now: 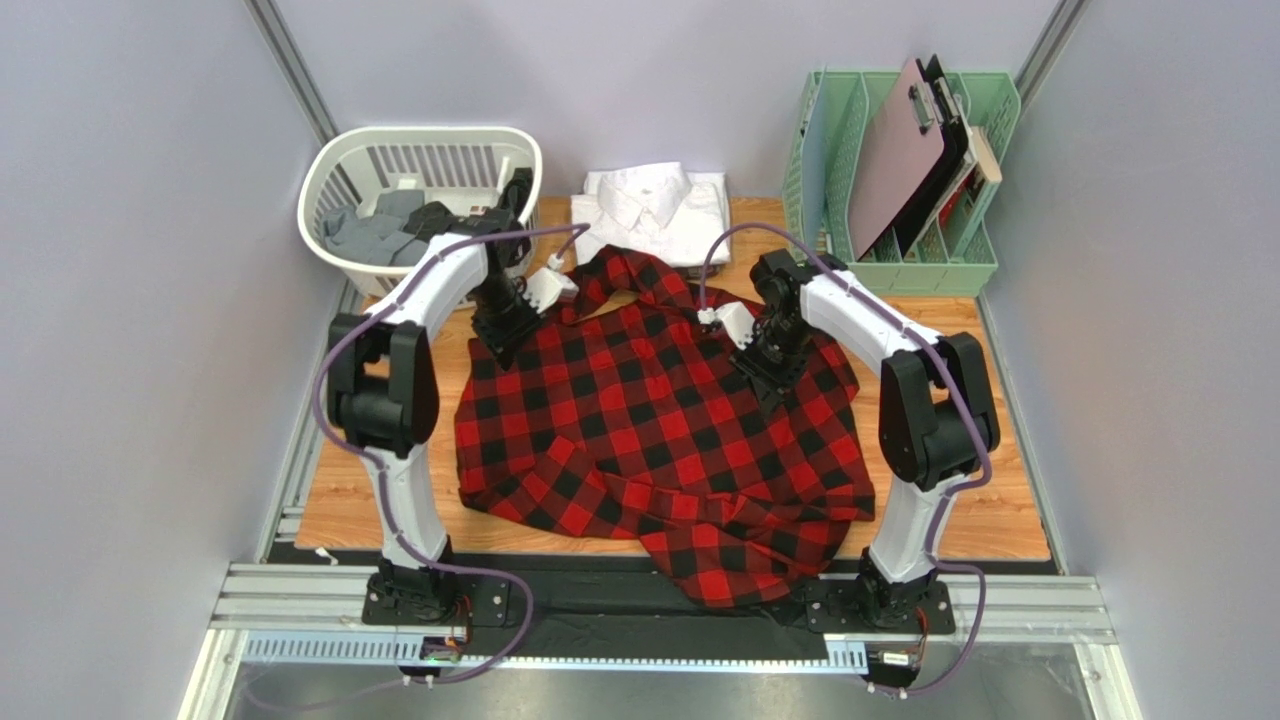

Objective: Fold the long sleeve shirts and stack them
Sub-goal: Flatten the shirt out

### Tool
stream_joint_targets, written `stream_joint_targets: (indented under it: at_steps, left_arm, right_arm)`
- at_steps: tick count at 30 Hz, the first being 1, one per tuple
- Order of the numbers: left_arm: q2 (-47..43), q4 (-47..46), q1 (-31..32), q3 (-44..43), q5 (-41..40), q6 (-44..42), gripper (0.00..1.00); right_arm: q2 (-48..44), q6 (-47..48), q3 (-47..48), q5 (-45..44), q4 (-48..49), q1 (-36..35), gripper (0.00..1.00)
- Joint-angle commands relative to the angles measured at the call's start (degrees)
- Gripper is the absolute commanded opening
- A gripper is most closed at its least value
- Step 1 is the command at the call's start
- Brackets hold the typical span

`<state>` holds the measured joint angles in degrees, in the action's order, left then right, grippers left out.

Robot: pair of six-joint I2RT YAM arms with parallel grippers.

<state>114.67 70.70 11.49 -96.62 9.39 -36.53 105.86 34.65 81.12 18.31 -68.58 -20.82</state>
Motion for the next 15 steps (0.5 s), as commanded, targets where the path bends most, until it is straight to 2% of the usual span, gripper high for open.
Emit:
stream_joint_targets:
  at_steps: [1,3,6,10,12,15]
  left_arm:
    - [-3.9,-6.8,0.1,10.7,-0.5,-1.6,0.29]
    - [-3.4,-8.0,0.1,13.6,-1.0,-1.1,0.28]
    - [1.2,-8.0,0.2,12.4,-1.2,-0.1,0.24]
    - [7.1,-6.5,0.3,4.7,-3.2,1.0,0.12]
    - [10.8,-5.7,0.5,1.4,-4.1,1.5,0.10]
    - [17.5,-2.6,0.6,-8.3,-5.3,1.6,0.06]
  right_arm:
    - [5.1,-3.1,1.4,-11.9,7.1,0.8,0.24]
    - [6.6,-3.4,0.0,-14.1,8.9,1.8,0.23]
    - [7.9,-3.6,-3.2,-16.9,11.4,3.4,0.22]
    - [8.9,-4.1,-7.2,-18.0,13.7,6.3,0.22]
    - [9.1,-4.7,-8.3,-17.7,14.1,7.2,0.22]
    - [9.6,-5.6,-9.1,-16.8,14.4,8.7,0.22]
